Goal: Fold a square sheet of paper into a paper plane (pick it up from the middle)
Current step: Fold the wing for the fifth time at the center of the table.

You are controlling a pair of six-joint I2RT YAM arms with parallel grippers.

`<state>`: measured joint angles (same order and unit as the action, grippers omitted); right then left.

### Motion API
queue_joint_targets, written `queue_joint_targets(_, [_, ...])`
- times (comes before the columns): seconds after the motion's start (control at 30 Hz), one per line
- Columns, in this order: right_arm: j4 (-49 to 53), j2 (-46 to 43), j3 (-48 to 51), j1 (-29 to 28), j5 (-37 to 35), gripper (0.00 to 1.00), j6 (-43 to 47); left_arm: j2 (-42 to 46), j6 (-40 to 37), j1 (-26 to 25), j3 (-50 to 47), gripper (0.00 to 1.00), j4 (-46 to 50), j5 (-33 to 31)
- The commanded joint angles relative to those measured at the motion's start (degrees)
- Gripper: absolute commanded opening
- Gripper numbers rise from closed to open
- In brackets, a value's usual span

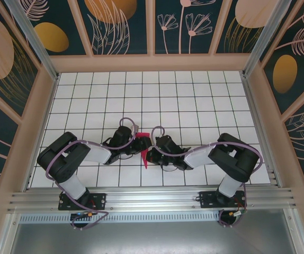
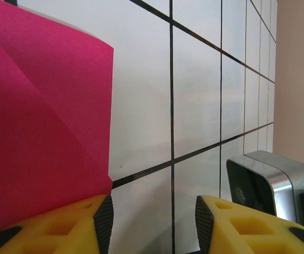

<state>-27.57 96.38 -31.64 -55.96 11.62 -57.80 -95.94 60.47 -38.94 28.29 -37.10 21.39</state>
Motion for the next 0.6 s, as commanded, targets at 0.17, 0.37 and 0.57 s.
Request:
queue_joint_targets(0.17, [6.30, -5.46, -3.28, -2.40, -2.73, 0.00, 3.99, -0.42, -0.86, 0.40, 0.56, 0.48, 3.26, -2.43])
queue_joint_targets(0.37, [0.45, -1.10, -3.51, -2.67, 0.87, 0.00, 2.65, 0.12, -0.05, 0.40, -0.39, 0.49, 3.12, -3.81])
queue_joint_targets(0.57, [4.29, 1.97, -3.36, -1.55, -0.44, 0.00, 2.47, 0.48, -0.02, 0.38, -0.72, 0.49, 2.48, -3.27])
